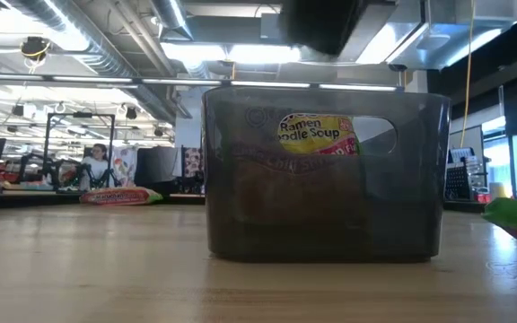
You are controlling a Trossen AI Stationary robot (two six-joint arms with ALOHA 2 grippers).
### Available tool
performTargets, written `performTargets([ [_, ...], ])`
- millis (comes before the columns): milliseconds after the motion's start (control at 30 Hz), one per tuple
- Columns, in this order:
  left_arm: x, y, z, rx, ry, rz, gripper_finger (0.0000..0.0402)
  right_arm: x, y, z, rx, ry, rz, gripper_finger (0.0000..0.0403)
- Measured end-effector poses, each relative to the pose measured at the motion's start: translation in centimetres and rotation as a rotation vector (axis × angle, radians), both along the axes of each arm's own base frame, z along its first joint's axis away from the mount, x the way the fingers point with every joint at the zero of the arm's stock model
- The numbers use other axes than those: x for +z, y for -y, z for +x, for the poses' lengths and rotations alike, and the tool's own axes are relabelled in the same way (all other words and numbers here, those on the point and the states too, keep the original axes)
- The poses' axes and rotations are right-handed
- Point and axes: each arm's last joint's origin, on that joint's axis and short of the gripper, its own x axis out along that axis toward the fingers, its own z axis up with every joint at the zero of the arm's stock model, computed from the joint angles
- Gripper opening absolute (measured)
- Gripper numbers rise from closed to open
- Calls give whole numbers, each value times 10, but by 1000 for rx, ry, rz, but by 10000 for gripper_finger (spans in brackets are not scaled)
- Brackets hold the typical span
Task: Sort Maruchan noodles
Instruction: Put the green noodle pack into the black bin
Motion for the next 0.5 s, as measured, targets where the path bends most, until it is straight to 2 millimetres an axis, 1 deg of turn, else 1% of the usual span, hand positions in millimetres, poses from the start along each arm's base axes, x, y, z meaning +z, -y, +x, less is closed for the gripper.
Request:
performTargets([
  [133, -13, -5, 6, -24, -32, 15, 0, -4, -3, 3, 15, -8, 20, 340],
  [333, -20, -11, 11, -30, -58, 19, 0, -15, -5, 12, 32, -21, 78, 340],
  [500, -20, -14, 12, -25, -55, 36, 0, -19, -8, 20, 49, -21, 157, 333],
])
